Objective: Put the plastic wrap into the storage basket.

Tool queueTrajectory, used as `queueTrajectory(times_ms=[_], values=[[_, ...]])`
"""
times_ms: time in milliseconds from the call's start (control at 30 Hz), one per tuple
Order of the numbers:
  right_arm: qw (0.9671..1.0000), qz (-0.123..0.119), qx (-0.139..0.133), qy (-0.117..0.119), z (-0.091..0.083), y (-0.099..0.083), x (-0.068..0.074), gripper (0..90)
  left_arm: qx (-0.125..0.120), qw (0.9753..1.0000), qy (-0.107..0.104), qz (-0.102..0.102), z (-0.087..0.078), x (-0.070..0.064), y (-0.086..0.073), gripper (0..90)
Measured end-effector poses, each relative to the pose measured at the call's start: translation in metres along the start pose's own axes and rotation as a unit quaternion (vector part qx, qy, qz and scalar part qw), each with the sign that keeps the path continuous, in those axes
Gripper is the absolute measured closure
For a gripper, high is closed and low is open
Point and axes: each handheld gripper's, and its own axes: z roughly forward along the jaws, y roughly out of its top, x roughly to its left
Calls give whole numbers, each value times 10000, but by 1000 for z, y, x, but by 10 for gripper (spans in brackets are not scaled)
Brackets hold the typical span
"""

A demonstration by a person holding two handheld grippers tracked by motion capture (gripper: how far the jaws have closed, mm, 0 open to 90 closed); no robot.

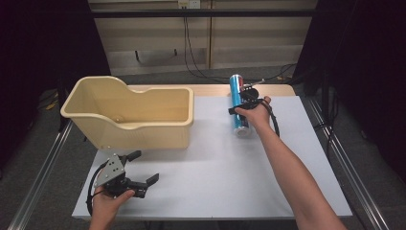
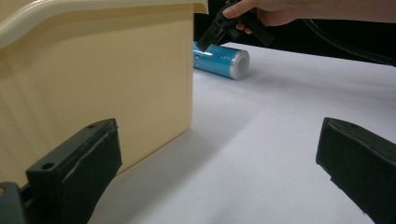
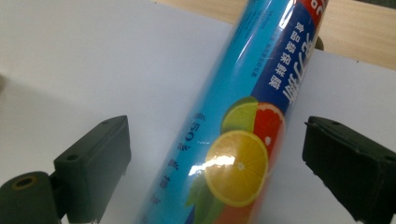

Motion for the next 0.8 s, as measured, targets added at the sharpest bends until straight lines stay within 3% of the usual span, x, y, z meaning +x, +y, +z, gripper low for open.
queueTrajectory(times_ms=[67,133,233,367,467,567,800], values=[[9999,10,141,-91,3,0,0,81,39,10000,2,34,0,0,0,0],[9996,-53,277,-66,5,-1,-1,195,58,10000,-12,24,0,0,0,0],[9991,-31,413,-115,5,-2,-1,235,58,10000,-18,18,1,-1,0,0],[9986,152,492,-98,4,-3,-2,237,60,10000,-32,11,2,-1,0,0],[9980,149,596,-156,6,-4,0,220,86,10000,-25,41,2,-1,0,0],[9963,422,720,-190,8,-5,1,228,76,10000,-22,16,2,-1,0,0],[9935,752,851,-112,4,-5,-5,269,85,10000,-16,23,2,-1,0,0]])
